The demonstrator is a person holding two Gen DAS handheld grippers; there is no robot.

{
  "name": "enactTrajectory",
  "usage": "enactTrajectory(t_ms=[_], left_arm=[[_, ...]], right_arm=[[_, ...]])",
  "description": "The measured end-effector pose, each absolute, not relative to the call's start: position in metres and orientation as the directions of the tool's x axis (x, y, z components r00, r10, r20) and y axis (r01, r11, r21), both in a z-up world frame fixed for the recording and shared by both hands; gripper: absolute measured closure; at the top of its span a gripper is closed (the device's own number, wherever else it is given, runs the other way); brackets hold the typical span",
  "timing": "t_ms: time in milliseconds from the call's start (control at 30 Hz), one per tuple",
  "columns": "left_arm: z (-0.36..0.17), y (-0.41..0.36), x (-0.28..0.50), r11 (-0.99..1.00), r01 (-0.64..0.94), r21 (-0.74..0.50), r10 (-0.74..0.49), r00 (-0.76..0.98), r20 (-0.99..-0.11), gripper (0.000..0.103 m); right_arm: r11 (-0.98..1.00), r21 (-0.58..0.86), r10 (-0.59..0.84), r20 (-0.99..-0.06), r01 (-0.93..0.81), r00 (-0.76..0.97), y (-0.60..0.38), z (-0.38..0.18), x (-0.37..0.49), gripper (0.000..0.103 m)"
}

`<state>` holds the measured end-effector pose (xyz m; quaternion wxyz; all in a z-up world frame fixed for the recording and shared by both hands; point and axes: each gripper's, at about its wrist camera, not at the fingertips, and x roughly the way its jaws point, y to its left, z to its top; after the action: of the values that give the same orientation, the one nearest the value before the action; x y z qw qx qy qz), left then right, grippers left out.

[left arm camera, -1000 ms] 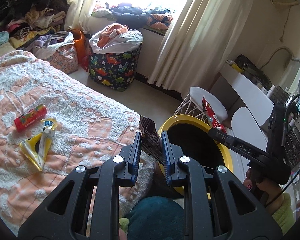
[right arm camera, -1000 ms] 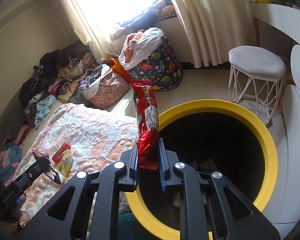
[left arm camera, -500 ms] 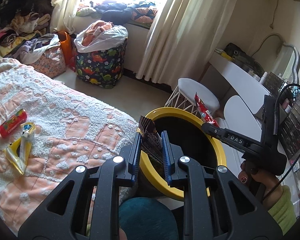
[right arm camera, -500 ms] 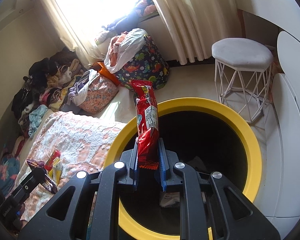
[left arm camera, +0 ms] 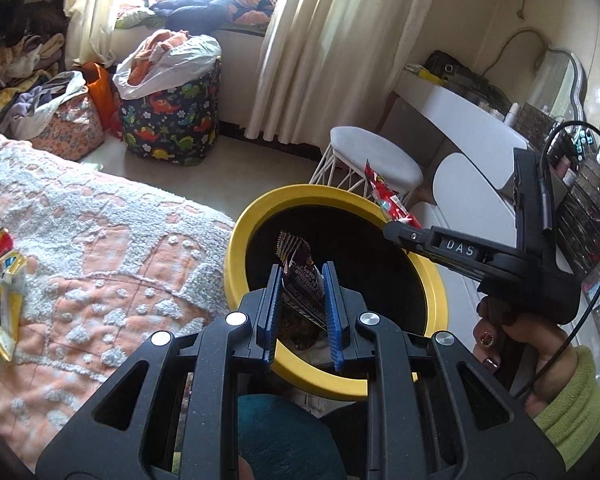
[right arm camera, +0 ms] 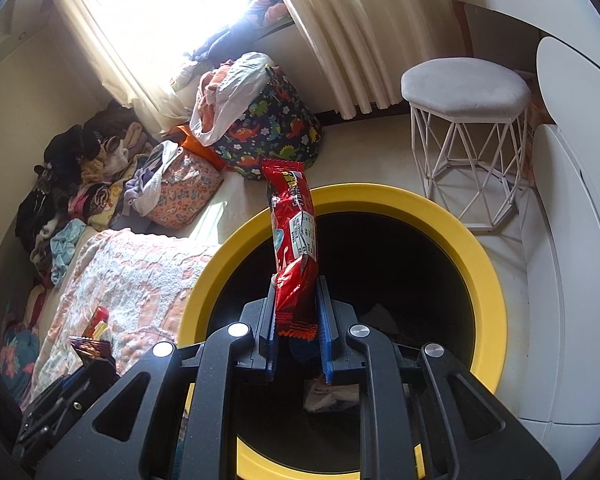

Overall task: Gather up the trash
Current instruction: 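Open both grippers to drop the two wrappers into the bin, then move both open grippers back toward the candy tube and yellow wrapper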

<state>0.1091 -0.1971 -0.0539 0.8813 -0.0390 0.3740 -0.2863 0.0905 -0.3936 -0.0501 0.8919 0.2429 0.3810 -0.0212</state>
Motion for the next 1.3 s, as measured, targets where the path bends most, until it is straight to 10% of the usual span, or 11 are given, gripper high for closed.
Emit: enactTrajectory(t_ms=[1000,1300], left_arm=[[-0.099,-0.242,0.148,0.817,0.501,-0.287,-0.526,0.44,-0.728,0.088],[-0.098,-0.241,0.15,0.814,0.496,-0.303,-0.533,0.427,-0.731,0.07]], right_arm=[[0.85,0.443,0.149,-0.721,0.285,0.677,-0.409,-0.067,0.091,0.084],[0.843,0.441,0.132,-0.725,0.308,0.675,-0.413,-0.067,0.089,0.064]])
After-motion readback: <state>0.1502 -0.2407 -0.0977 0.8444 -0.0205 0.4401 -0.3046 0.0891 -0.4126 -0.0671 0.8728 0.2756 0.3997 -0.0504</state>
